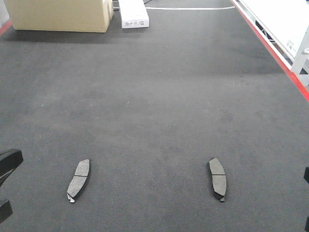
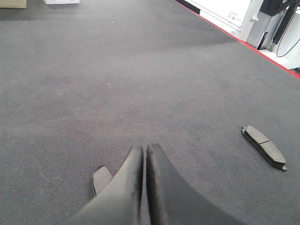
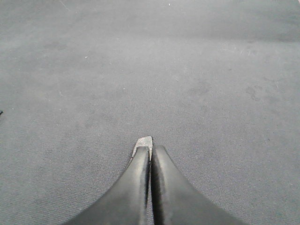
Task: Move and align brake pads A on conveyor
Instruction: 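Raise the open right gripper away from the placed pad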
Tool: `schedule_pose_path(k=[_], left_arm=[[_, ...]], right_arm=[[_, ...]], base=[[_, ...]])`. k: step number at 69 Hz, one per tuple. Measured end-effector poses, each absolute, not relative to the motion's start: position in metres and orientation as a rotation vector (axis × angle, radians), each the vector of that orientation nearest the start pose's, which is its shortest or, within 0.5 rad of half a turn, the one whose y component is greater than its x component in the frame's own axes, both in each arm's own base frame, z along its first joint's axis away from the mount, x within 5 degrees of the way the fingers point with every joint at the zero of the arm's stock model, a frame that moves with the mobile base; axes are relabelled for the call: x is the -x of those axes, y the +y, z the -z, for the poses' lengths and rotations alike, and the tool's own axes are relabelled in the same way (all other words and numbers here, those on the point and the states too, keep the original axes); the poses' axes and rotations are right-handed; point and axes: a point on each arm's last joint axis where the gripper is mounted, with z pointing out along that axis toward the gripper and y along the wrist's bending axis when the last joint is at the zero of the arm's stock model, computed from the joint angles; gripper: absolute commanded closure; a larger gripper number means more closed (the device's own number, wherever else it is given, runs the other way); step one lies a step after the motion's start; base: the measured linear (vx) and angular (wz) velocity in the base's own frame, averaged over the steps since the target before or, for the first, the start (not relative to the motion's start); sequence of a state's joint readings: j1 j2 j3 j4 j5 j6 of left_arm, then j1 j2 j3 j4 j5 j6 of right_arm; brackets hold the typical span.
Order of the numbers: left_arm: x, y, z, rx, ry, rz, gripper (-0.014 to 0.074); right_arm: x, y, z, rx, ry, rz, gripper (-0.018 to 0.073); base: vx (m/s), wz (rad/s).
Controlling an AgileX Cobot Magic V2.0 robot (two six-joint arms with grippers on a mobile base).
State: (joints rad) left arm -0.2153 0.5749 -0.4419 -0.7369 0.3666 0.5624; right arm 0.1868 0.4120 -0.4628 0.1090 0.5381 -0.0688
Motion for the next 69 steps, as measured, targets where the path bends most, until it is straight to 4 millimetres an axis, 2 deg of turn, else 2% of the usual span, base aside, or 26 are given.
schedule_pose_path(k=[69], left_arm=[[-0.1118, -0.0469, -0.2914, -0.239, 1.896, 0.472, 0.0603]], right_arm=[[-0.0835, 0.021, -0.2922, 0.195, 1.961, -0.194, 0.0566]], base=[[-0.01, -0.01]])
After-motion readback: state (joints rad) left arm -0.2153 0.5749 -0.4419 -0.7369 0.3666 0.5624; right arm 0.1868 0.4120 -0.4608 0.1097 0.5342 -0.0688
